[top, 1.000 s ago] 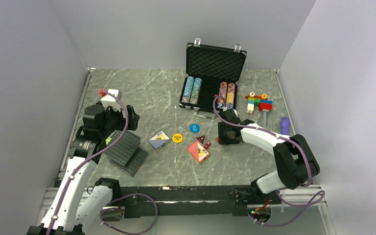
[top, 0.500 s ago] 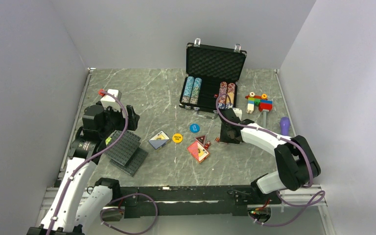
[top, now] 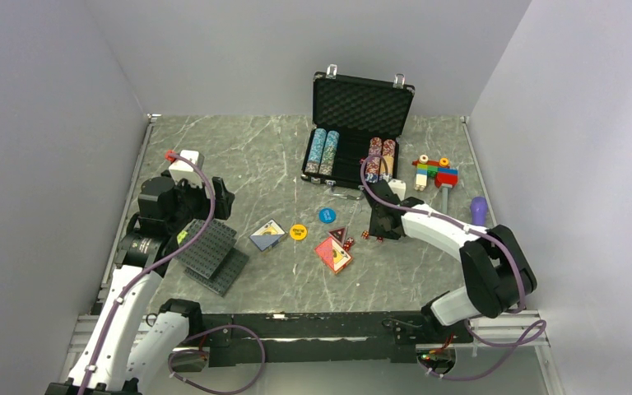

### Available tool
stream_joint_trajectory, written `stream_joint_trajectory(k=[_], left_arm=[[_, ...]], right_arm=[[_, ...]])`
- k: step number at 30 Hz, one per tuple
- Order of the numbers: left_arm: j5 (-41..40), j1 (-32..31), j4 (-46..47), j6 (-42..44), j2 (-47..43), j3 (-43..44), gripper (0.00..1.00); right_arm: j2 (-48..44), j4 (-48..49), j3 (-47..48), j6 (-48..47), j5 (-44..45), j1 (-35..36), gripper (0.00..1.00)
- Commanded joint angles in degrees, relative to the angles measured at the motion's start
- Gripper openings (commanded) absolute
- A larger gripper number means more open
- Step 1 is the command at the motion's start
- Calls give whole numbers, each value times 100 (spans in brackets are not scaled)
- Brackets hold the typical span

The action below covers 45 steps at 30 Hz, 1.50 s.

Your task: Pack up texas hold em set

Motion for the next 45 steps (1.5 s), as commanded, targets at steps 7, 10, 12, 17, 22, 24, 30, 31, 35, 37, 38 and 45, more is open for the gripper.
stream_joint_trajectory(k=[7, 10, 12, 17, 22, 24, 30, 31, 35, 37, 38, 45], left_arm=[[-81, -37, 75, 61, -87, 72, 100], [-91, -47, 76, 61, -95, 72, 99], [-94, -48, 78, 61, -93, 72, 99], [-92, -48, 77, 61, -102, 65, 99], [-92, -52, 71, 61, -111, 64, 99], [-93, -56, 76, 65, -118, 65, 99], [-95, -73, 78, 52, -137, 64, 99], [-96, -74, 74, 56, -143, 64, 99], [-87, -90, 76, 52, -122, 62, 99], [-77, -99, 74, 52, -120, 65, 99], [-83, -100, 72, 52, -123, 69, 99], [-171, -109, 43, 34, -138, 87, 99]], right_arm=[[208, -174, 242, 229, 151, 74, 38], [202, -176, 247, 242, 147, 84, 37], [205, -185, 251, 244, 148, 87, 36], [234, -176, 242, 259, 130, 95, 34], [261, -190, 247, 276, 131, 95, 33], [252, -173, 236, 277, 117, 100, 32], [174, -210, 262, 221, 139, 102, 20], [162, -245, 291, 198, 153, 100, 17], [65, -554, 637, 24, 324, 100, 0], [5, -699, 914, -123, 430, 96, 0], [2, -748, 1089, -207, 482, 89, 0], [711, -668, 2446, -852, 506, -26, 0]])
